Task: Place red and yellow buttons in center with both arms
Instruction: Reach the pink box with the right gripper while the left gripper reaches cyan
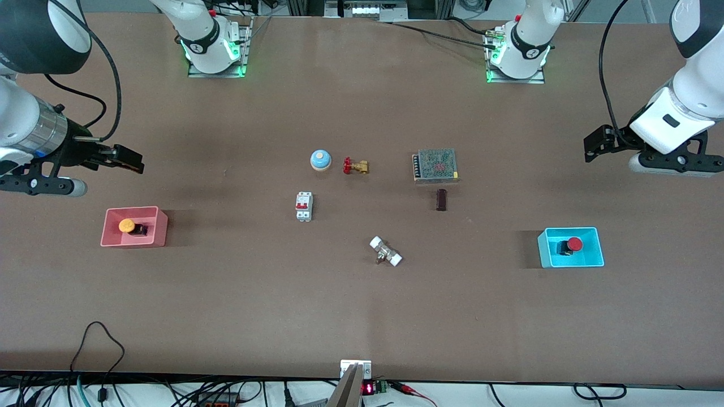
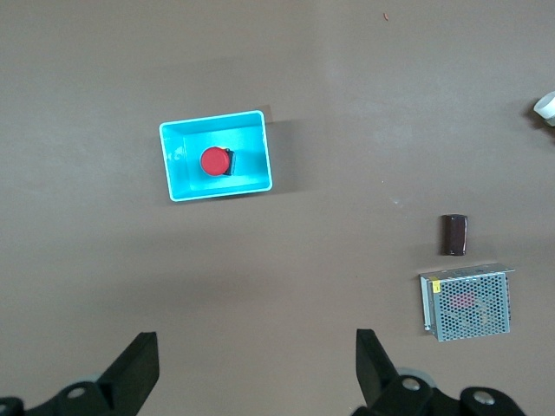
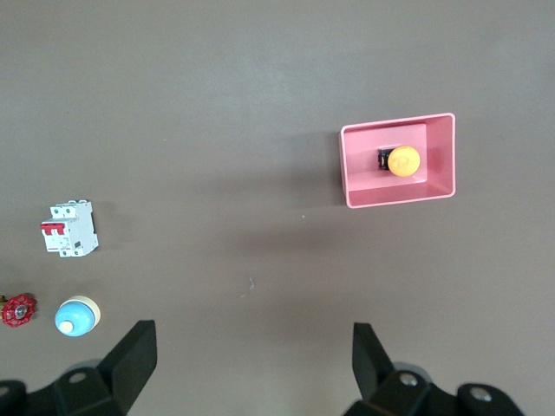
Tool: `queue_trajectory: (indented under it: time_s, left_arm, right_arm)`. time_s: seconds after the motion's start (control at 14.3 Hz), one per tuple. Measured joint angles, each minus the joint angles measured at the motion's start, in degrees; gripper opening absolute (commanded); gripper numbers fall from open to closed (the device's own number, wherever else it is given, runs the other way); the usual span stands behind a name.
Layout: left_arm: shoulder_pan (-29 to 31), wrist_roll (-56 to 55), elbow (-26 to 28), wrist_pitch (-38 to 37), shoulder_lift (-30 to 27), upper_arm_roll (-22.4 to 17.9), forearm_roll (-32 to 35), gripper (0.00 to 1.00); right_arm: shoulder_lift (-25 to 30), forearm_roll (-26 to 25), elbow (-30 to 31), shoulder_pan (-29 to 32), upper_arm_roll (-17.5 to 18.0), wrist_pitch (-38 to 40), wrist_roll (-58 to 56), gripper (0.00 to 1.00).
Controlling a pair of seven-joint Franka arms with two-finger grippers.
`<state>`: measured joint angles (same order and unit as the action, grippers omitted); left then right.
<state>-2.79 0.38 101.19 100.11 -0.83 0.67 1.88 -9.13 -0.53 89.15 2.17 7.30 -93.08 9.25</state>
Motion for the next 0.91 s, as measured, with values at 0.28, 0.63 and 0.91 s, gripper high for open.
queue_trajectory:
  time_s: [0.28,0.63,0.91]
  left_arm:
    - [0.0,0.0,0.0,0.0,0.0,0.0,0.0,1.0]
    - [0.1,0.0,0.0,0.0,0.7,0.0,0.0,1.0]
    - [1.7,-0.2,-1.8,1.0,7.6,-0.4,-1.7,1.0]
  right_arm:
    - [0.0,0.0,0.0,0.0,0.0,0.0,0.0,1.0]
    - [-0.2,0.0,1.3,1.1,-0.6,0.2,0.0,1.0]
    - [-0.4,-0.5,5.2,1.6,-0.7,-1.8,-0.6,1.0]
